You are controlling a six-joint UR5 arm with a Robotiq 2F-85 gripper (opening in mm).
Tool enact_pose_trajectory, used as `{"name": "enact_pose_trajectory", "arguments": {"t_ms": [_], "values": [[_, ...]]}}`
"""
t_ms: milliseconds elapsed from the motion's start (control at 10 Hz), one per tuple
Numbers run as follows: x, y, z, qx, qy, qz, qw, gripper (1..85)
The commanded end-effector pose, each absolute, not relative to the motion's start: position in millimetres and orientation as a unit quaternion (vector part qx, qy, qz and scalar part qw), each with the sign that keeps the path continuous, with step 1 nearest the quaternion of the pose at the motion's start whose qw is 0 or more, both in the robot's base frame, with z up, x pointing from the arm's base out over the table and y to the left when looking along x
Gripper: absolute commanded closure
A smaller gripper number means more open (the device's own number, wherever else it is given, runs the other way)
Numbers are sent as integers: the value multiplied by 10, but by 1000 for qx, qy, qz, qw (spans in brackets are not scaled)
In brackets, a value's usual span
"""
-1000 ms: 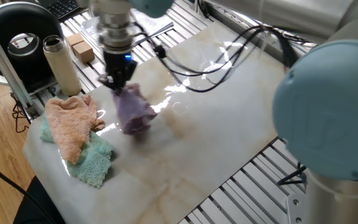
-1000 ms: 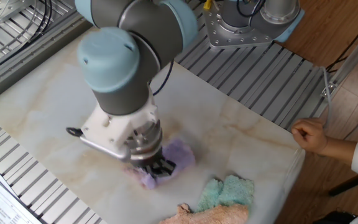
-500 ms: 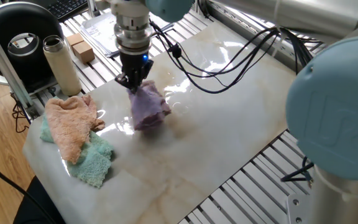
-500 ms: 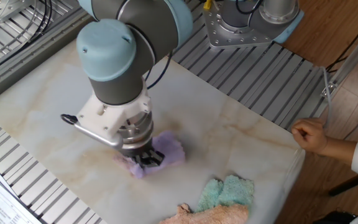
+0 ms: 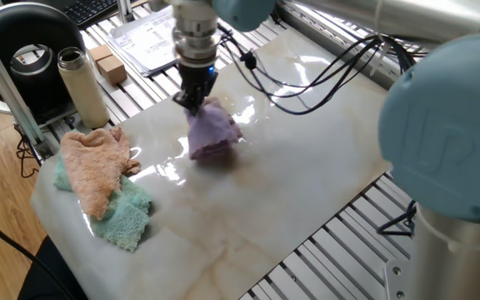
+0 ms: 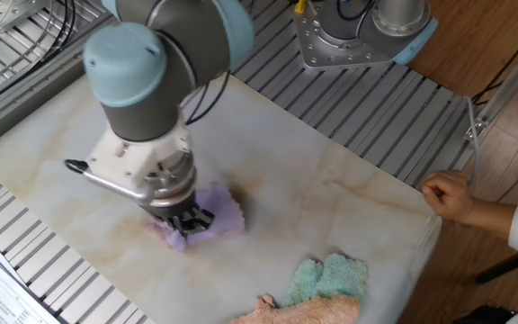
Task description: Clean the table with a cloth
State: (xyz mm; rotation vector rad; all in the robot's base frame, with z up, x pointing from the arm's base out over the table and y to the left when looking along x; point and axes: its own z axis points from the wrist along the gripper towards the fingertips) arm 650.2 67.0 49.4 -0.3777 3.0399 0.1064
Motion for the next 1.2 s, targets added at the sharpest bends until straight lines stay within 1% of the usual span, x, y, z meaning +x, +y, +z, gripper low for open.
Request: {"name": "enact_pose_trajectory", "arguments": {"t_ms": [0,200,400,600,800,1100], "values": [[6584,470,463,-104,993,28,50,843],[6645,364,411,-121,991,19,60,843],[6589,21,314,-150,987,15,63,843],[6460,-284,315,-174,982,22,68,843],[6438,-263,313,-161,984,30,69,843],[6424,-373,304,-111,992,13,62,843]]}}
